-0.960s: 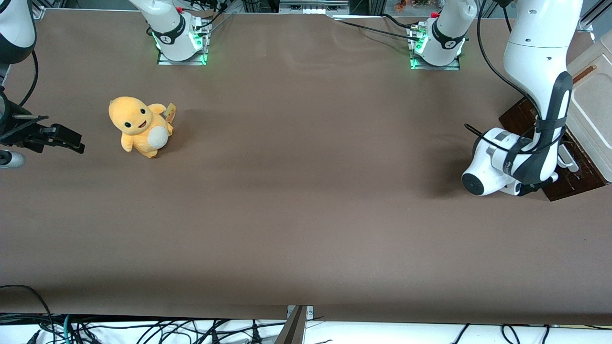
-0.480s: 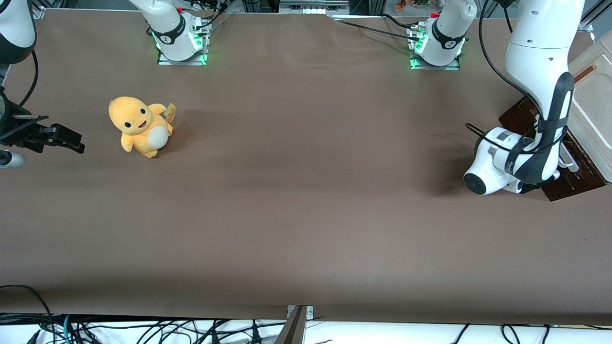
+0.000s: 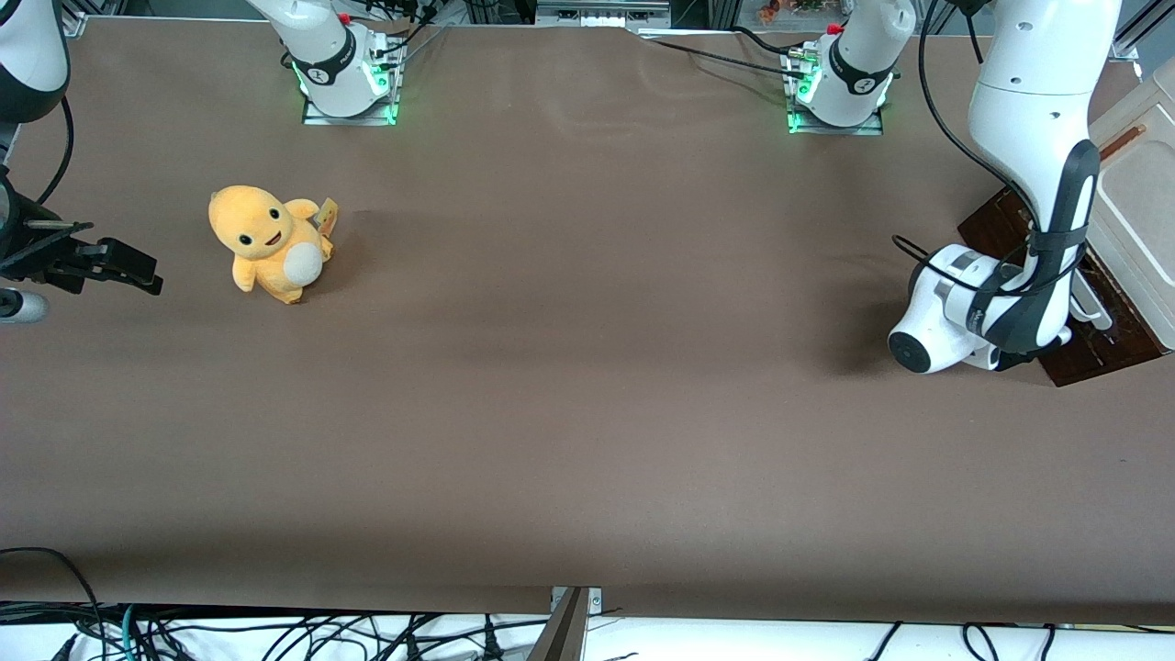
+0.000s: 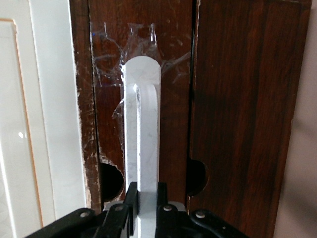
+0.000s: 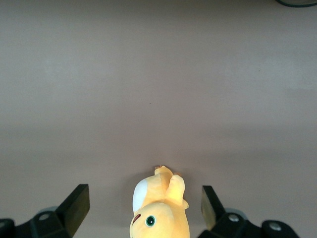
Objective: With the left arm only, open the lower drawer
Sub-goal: 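Close the left gripper around the white handle of the lower drawer, then pull the handle with the left gripper, sliding the drawer out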
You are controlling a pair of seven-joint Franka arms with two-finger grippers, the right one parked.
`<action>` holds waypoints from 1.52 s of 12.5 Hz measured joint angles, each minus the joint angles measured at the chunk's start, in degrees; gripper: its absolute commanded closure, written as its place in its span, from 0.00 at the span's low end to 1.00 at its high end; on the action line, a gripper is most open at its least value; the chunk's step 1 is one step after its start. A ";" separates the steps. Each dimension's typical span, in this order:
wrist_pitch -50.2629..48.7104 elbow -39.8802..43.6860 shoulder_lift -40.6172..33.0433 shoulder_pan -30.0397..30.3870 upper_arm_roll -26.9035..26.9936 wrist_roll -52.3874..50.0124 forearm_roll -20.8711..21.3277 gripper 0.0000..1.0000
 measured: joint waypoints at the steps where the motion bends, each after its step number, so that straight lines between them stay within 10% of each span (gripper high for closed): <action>1: 0.00 0.00 0.00 0.00 0.00 0.00 0.00 0.91; 19: -1.03 0.27 -0.35 -2.22 -1.20 -0.51 -0.86 0.92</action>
